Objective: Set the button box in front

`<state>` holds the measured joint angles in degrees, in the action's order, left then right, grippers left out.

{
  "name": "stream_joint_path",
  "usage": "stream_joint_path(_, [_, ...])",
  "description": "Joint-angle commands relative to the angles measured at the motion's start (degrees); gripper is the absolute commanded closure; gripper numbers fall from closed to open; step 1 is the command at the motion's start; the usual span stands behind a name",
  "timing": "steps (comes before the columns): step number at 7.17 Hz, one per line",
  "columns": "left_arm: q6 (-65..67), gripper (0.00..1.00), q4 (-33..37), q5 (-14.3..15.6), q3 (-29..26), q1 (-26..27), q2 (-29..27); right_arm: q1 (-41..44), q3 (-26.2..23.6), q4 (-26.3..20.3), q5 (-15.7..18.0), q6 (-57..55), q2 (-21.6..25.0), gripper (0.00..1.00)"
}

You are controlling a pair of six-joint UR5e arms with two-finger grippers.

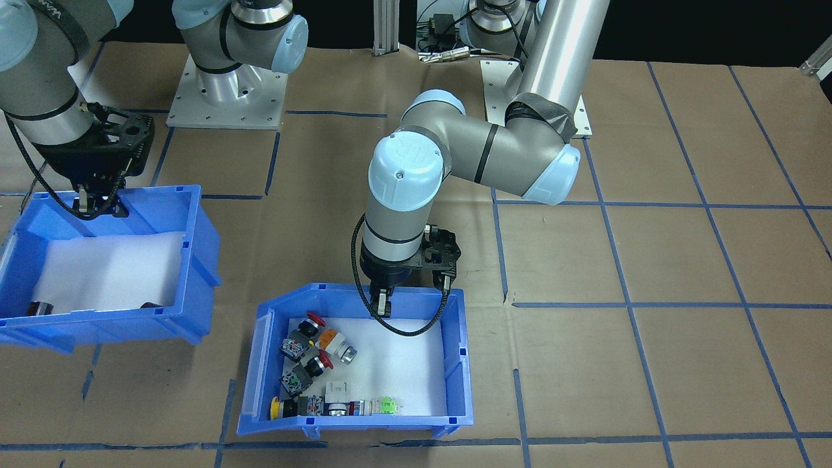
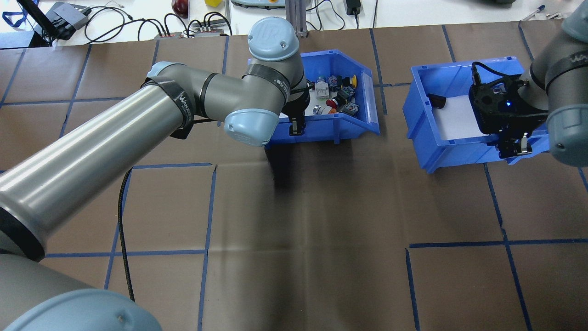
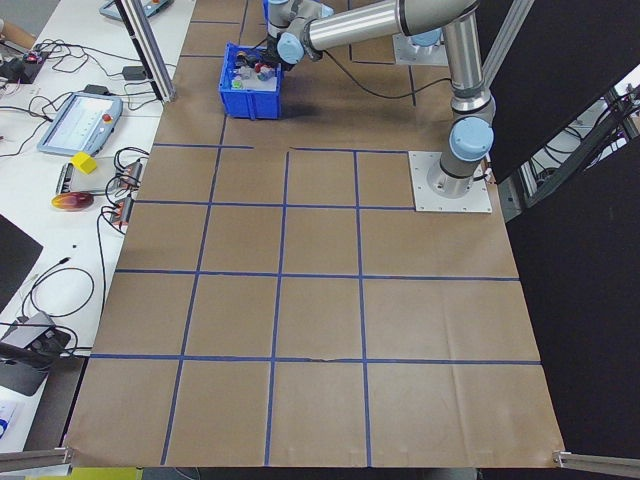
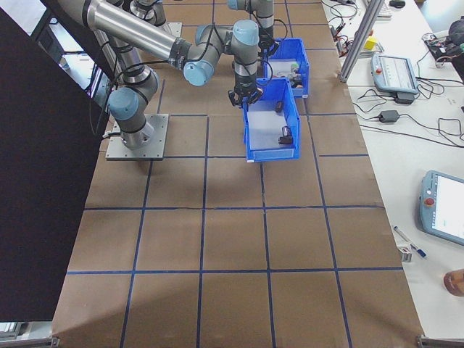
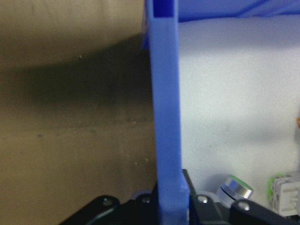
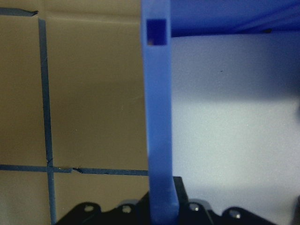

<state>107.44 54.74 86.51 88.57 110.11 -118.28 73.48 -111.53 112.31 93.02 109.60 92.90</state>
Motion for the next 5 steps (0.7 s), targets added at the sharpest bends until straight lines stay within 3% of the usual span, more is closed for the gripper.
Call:
stream_joint_path(1, [-0.8, 0.75, 0.2, 0.5, -0.1, -0.1, -0.3, 0.0, 0.0, -0.2, 0.1, 0.0, 0.0, 0.94])
stream_joint_path(2, [-1.6, 0.48, 0.4, 1.5, 0.0, -0.1, 0.0, 0.0, 0.0, -0.5, 0.1, -0.2, 0.0, 0.94])
stream_joint_path(3, [-2.7, 0.01, 1.1, 2.3, -0.1, -0.2, 1.0, 0.0, -0.4, -0.9, 0.1, -0.4, 0.0, 0.94])
stream_joint_path(5, [-4.7, 0.01, 7.8, 1.9, 0.2, -1.6, 8.9, -0.1, -4.5, -1.0, 0.2, -0.7, 2.8, 0.94])
